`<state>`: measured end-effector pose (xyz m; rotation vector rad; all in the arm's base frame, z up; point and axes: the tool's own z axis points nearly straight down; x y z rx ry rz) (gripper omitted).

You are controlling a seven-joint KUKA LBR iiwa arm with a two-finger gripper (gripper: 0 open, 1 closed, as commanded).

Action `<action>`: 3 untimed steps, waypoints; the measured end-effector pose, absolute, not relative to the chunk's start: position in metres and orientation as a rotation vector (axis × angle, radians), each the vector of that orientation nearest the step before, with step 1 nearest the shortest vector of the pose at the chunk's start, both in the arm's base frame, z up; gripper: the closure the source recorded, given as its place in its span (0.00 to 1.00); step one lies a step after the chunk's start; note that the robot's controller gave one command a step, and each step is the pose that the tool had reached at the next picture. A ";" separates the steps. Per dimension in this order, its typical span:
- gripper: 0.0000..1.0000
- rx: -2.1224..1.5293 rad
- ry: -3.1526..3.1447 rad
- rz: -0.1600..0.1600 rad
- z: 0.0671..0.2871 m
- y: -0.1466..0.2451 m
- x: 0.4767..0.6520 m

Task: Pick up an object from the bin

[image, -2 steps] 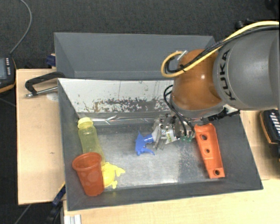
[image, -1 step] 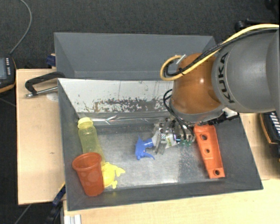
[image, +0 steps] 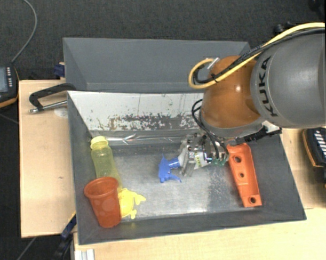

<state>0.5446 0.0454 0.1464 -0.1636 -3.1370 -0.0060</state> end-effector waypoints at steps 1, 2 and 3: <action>1.00 -0.057 -3.160 -0.009 0.140 0.042 0.544; 1.00 -0.070 -3.137 -0.007 0.113 0.044 0.538; 1.00 -0.092 -3.148 -0.010 0.172 0.039 0.546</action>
Offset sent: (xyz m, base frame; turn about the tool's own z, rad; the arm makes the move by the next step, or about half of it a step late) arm -0.0033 0.0025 0.0211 0.0406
